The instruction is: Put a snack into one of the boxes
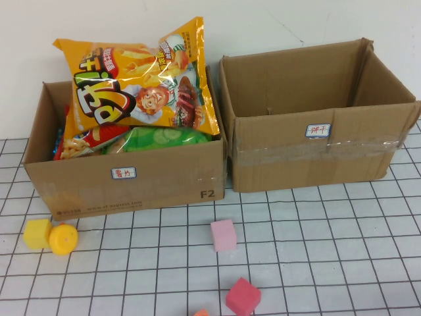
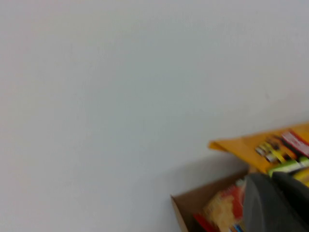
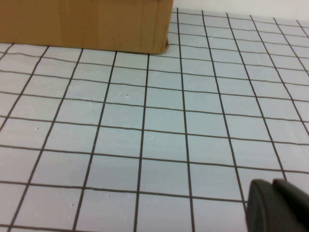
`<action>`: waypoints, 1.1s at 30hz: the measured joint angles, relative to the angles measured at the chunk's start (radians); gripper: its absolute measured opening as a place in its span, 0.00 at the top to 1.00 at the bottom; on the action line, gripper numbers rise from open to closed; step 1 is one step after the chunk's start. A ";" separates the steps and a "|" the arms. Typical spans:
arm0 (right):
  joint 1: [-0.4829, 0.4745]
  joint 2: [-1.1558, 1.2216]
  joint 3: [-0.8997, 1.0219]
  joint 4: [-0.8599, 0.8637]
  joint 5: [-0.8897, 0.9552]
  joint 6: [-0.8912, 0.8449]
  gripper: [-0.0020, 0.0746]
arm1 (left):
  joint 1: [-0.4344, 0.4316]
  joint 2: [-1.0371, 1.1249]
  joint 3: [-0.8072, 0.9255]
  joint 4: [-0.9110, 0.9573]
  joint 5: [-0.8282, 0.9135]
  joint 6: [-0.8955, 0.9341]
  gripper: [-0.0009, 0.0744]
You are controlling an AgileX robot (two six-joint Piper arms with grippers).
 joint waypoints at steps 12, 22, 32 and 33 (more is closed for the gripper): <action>0.000 0.000 0.000 0.000 0.000 0.000 0.98 | 0.000 -0.256 0.288 0.000 -0.059 -0.135 0.99; 0.000 0.000 0.000 0.000 0.000 0.000 0.98 | -0.002 -0.258 0.431 0.000 -0.126 -0.158 0.99; 0.000 0.000 0.000 0.000 0.000 0.000 0.98 | -0.138 -0.461 0.620 0.000 -0.074 -0.160 0.99; 0.000 0.000 0.000 0.000 0.000 0.000 0.98 | -0.138 -0.509 0.641 0.000 -0.074 -0.162 0.99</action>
